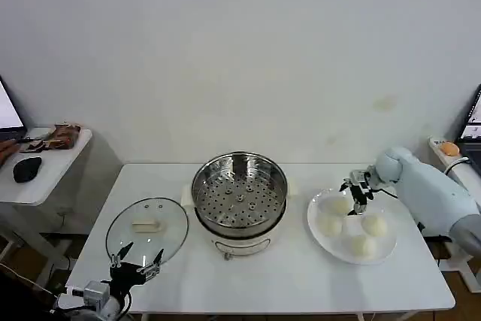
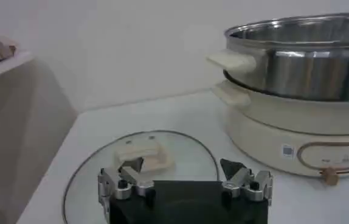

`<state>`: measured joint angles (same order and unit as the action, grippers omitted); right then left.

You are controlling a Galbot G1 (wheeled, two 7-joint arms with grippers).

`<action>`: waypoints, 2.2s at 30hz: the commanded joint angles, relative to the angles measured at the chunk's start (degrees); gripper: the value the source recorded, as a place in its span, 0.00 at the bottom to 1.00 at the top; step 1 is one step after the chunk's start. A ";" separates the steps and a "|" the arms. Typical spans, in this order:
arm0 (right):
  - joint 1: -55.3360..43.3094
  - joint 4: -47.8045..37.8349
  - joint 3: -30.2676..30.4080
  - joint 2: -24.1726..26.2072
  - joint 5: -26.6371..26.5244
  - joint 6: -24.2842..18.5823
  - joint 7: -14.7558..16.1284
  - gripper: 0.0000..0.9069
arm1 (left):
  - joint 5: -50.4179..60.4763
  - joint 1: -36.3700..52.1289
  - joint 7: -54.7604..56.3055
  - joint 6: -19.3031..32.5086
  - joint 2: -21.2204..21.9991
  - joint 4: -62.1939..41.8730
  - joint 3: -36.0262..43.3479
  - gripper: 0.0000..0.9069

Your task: Take steamed baozi put them in steamer then cover it.

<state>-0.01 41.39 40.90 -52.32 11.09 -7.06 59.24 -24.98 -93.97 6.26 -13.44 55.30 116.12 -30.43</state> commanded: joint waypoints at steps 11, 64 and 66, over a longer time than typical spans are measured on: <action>0.43 -3.50 -1.92 -2.19 1.32 -0.36 0.41 0.83 | -0.27 -0.04 0.46 -0.02 0.11 0.41 -0.29 1.00; -26.62 19.35 15.10 -2.62 -17.64 -9.75 -3.14 0.72 | -1.14 -1.63 2.16 -0.01 0.17 1.69 0.31 1.00; -27.51 17.77 16.01 -4.61 -17.73 -11.79 -3.62 0.73 | -1.24 -1.63 2.20 -0.02 0.18 1.76 0.37 1.00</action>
<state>-23.77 58.50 54.44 -54.37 -3.99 -15.41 55.97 -26.20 -95.62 8.46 -13.47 55.52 117.89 -30.07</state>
